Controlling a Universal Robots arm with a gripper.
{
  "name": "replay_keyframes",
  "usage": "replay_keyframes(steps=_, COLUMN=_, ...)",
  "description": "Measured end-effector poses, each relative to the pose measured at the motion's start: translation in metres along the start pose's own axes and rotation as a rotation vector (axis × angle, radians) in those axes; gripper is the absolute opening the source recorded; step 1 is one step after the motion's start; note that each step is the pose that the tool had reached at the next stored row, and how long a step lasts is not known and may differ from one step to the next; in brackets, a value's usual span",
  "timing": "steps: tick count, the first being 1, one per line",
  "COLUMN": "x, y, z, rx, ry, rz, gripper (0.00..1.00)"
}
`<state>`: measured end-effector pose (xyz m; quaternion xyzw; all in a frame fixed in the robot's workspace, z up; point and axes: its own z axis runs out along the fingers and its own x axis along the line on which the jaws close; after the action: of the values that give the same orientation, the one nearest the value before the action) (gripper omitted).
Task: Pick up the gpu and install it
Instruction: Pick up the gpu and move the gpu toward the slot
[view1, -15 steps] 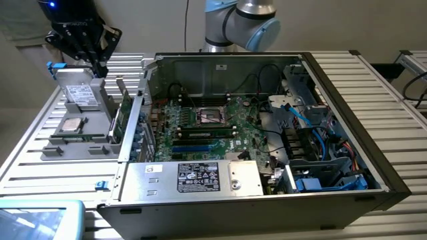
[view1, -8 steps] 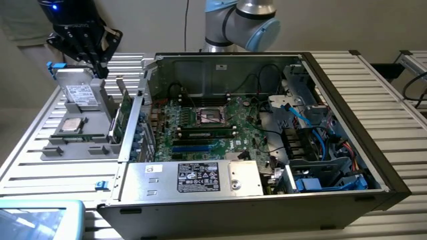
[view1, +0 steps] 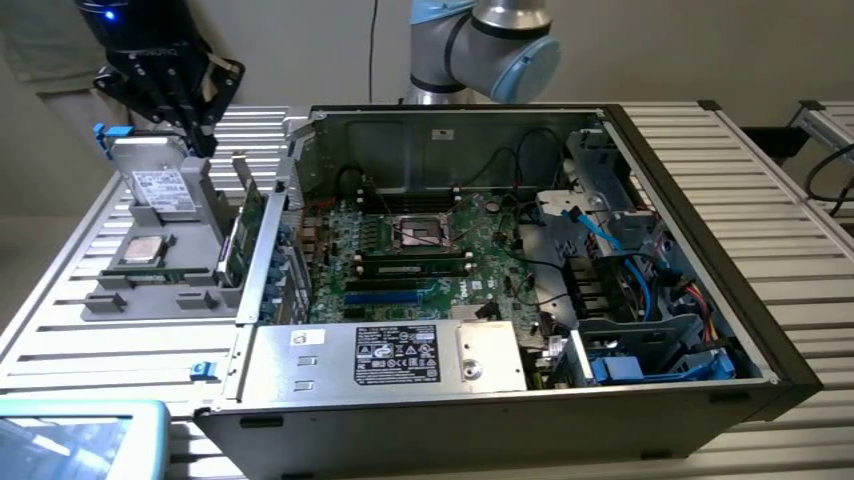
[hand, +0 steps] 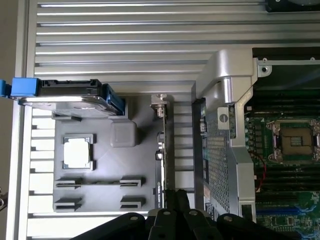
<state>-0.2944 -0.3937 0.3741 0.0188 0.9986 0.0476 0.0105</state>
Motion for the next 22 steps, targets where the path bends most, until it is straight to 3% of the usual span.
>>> replay_keyframes(steps=8, x=0.002, y=0.0017, z=0.0019, rx=0.0, ry=0.0001, rz=0.0, gripper=0.13)
replay_keyframes(steps=9, x=0.002, y=0.0017, z=0.0019, rx=0.0, ry=0.0002, rz=0.0, gripper=0.19)
replay_keyframes(steps=10, x=0.002, y=0.0018, z=0.002, rx=0.0, ry=0.0001, rz=0.0, gripper=0.19)
replay_keyframes(steps=13, x=0.002, y=0.0017, z=0.0032, rx=0.0, ry=0.0002, rz=0.0, gripper=0.37)
replay_keyframes(steps=15, x=0.004, y=0.0015, z=0.0067, rx=0.0001, ry=-0.0003, rz=0.0, gripper=0.37)
replay_keyframes(steps=16, x=0.005, y=0.0015, z=0.0086, rx=0.0, ry=-0.0004, rz=0.0, gripper=0.44)
replay_keyframes(steps=22, x=0.011, y=0.0013, z=0.0195, rx=0.0, ry=-0.0008, rz=0.0, gripper=0.44)
